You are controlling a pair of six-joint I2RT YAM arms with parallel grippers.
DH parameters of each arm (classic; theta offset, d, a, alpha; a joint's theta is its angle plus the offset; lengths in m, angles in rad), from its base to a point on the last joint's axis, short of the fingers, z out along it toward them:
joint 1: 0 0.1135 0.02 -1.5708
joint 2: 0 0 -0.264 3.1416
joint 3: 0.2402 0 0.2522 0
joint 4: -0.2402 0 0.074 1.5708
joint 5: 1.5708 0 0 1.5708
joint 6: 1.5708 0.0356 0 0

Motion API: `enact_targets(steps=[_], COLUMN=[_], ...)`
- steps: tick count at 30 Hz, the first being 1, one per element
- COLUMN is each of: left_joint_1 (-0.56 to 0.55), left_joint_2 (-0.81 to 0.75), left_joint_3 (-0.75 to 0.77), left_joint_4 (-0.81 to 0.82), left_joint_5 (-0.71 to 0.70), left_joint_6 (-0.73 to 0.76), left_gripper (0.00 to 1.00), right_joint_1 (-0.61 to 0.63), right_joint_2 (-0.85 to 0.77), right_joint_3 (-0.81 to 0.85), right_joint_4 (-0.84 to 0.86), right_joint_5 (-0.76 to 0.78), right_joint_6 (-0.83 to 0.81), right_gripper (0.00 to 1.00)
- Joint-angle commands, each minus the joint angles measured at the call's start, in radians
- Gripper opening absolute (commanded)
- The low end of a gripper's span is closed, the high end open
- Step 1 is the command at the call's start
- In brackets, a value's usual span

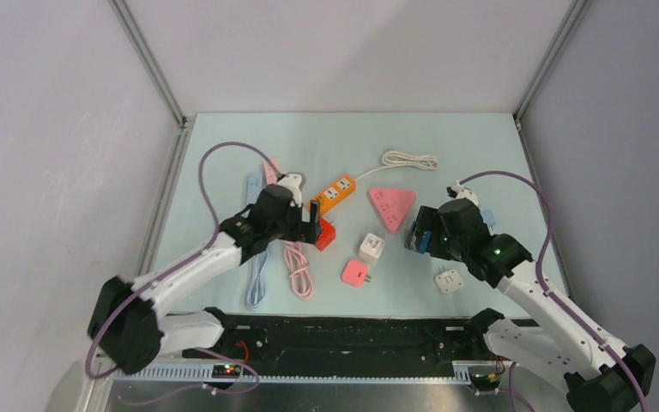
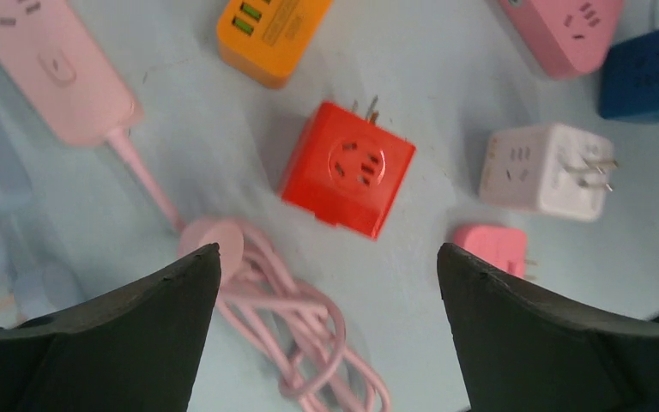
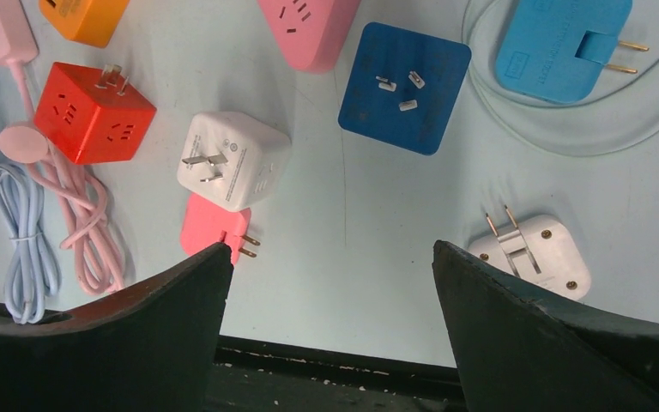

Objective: Insert the plug
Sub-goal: Pick up the plug from the center of the board.

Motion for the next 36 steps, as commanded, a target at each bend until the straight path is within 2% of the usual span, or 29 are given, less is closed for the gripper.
enact_targets(steps=[1, 5, 17, 22, 26, 29, 36], left_joint_1=[-0.040, -0.053, -0.053, -0.053, -0.053, -0.054, -0.058], left_joint_2=[0.185, 0.304, 0.498, 0.544, 0.555, 0.545, 0.418], left_joint_3=[0.127, 0.175, 0.242, 0.239, 0.243, 0.247, 0.242], left_joint_4=[0.078, 0.077, 0.077, 0.076, 0.078, 0.077, 0.074], left_joint_5=[-0.085, -0.131, -0.052, -0.041, -0.039, -0.038, 0.008], left_joint_6=[0.097, 0.135, 0.169, 0.165, 0.161, 0.161, 0.149], left_gripper=[1.00, 1.00, 0.99, 0.91, 0.74, 0.52, 0.18], right_joint_1=[0.013, 0.018, 0.022, 0.023, 0.022, 0.021, 0.016], right_joint_2=[0.024, 0.025, -0.001, -0.020, -0.032, -0.038, -0.076], right_joint_3=[0.001, 0.001, -0.020, -0.019, -0.019, -0.019, -0.019], right_joint_4=[0.036, 0.025, 0.025, 0.020, 0.027, 0.028, 0.023], right_joint_5=[0.004, 0.013, 0.027, 0.032, 0.028, 0.023, 0.002], right_joint_6=[0.013, 0.010, 0.016, 0.018, 0.019, 0.023, 0.026], right_gripper=[0.91, 0.91, 0.91, 0.91, 0.91, 0.91, 0.91])
